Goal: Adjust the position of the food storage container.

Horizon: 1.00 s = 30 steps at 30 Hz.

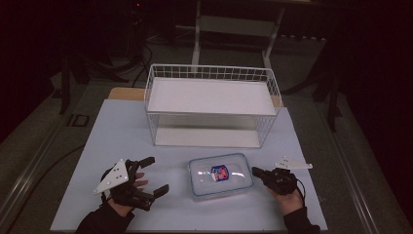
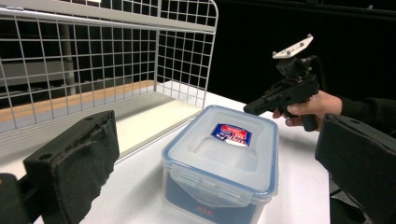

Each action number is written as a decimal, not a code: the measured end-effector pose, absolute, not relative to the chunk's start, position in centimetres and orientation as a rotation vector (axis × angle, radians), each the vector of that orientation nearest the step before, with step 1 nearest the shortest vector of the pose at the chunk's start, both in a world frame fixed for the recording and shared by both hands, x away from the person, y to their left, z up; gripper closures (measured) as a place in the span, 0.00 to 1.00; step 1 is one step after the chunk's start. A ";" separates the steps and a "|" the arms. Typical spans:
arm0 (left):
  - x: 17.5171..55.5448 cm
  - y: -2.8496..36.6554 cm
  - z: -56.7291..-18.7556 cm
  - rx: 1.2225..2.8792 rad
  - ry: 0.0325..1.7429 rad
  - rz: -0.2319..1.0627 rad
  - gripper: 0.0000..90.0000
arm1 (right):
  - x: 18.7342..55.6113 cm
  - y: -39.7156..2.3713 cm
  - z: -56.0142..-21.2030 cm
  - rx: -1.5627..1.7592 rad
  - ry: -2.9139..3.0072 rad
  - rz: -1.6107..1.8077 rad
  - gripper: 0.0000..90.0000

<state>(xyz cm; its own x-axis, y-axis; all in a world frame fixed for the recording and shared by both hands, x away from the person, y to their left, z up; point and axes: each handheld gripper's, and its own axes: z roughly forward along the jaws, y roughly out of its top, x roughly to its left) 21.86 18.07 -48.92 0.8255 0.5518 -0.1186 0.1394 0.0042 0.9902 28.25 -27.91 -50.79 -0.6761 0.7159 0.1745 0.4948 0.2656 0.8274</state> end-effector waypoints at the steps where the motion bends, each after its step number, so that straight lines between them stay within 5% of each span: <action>1: 21.9 18.1 -48.9 1.555 0.566 0.352 0.00 | 28.2 -27.8 -50.8 1.120 2.310 1.376 1.00; 26: 22.2 17.4 -49.2 1.609 0.593 0.321 0.00 | 26.6 -25.4 -49.7 0.990 2.328 1.452 1.00; 30: 22.4 17.2 -49.3 1.639 0.616 0.317 0.00 | 26.2 -25.7 -48.8 0.964 2.277 1.521 0.88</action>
<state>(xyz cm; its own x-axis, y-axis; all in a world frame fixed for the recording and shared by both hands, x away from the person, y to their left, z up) 22.36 17.15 -49.27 0.8172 0.5590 -0.1408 0.2107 -0.0624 0.9756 26.21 -25.67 -48.81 -0.7541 0.6376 0.1576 0.3899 0.2415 0.8887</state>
